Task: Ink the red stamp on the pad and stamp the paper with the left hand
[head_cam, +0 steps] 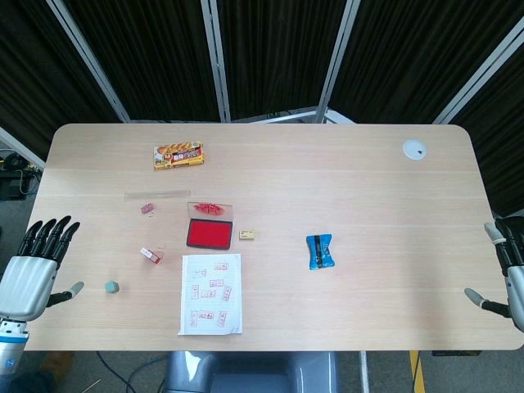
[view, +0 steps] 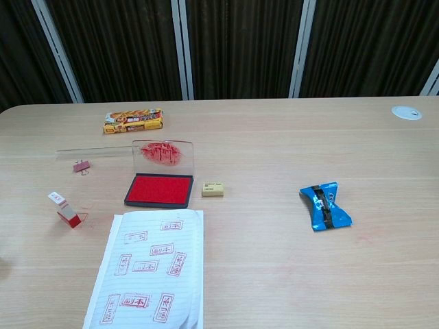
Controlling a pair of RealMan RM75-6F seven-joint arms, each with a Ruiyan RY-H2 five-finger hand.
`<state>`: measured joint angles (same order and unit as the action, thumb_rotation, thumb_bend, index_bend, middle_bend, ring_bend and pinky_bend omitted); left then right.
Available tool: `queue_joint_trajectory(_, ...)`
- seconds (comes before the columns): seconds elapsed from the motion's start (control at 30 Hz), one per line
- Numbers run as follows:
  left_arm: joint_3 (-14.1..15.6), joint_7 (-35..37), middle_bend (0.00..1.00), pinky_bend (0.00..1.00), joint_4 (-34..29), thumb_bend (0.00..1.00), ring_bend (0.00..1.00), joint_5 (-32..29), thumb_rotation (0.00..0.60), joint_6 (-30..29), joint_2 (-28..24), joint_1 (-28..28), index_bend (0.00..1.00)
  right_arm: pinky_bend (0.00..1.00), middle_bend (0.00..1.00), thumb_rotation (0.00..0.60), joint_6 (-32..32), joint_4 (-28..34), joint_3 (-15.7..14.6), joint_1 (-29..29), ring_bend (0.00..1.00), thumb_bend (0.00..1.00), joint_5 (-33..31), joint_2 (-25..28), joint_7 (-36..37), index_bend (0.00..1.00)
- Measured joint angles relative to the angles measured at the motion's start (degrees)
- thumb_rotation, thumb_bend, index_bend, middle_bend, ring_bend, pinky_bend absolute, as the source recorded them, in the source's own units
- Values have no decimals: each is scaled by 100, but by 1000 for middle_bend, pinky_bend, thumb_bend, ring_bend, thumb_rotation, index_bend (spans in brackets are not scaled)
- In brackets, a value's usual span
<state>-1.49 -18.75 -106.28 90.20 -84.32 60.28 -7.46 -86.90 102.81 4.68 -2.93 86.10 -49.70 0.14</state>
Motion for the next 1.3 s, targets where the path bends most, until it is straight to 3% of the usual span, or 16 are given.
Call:
queue_joint_trajectory(0.23, 4, -11, 0, 0, 18, 0, 0, -2, 600, 4, 4, 0, 0, 0, 0, 600, 13, 4, -5, -2, 0, 0, 0, 0, -10, 0)
queue_joint_trajectory(0.3, 0, 5, 0, 49, 50, 0, 16, 17, 600, 5, 17, -11, 0, 0, 0, 600, 26, 8, -5, -7, 0, 0, -5, 0, -11, 0)
queue_joint_trajectory(0.4, -16, 65, 0, 336, 203, 24, 201, 100, 600, 18, 85, -61, 0, 0, 0, 600, 34, 43, 17, -22, 0, 0, -26, 2, 1, 0)
queue_joint_trajectory(0.47, -36, 115, 0, 601, 366, 69, 454, 123, 600, 63, 186, -120, 0, 0, 0, 600, 43, 84, 37, -38, 0, 0, -46, 8, 1, 0)
queue_joint_trajectory(0.57, -77, 222, 0, 765, 605, 89, 659, 62, 600, 327, 380, -281, 0, 0, 0, 600, 75, 98, 55, -64, 0, 0, -72, 7, -40, 0)
queue_joint_trajectory(0.63, -128, 243, 0, 817, 704, 91, 709, -81, 600, 623, 534, -431, 11, 0, 0, 600, 111, 85, 65, -82, 0, 0, -113, -6, -57, 0)
queue_joint_trajectory(0.8, -267, 13, 6, 866, 945, 92, 755, -633, 600, 1307, 1082, -806, 71, 0, 0, 600, 240, 38, 83, -149, 0, 0, -193, -52, -85, 0)
queue_joint_trajectory(1.0, -362, -218, 87, 875, 1346, 90, 769, -1222, 600, 1835, 1550, -1109, 150, 0, 0, 600, 283, 22, 66, -171, 0, 0, -194, -90, -148, 0)
queue_joint_trajectory(1.13, -333, 16, 173, 882, 1714, 101, 779, -1231, 600, 2052, 1687, -1236, 238, 0, 0, 600, 292, -22, 57, -163, 0, 0, -224, -100, -146, 0)
queue_joint_trajectory(1.3, -272, 610, 234, 888, 2265, 199, 788, -1081, 600, 2195, 1915, -1359, 322, 0, 0, 600, 279, -37, 43, -138, 0, 0, -241, -92, -132, 0)
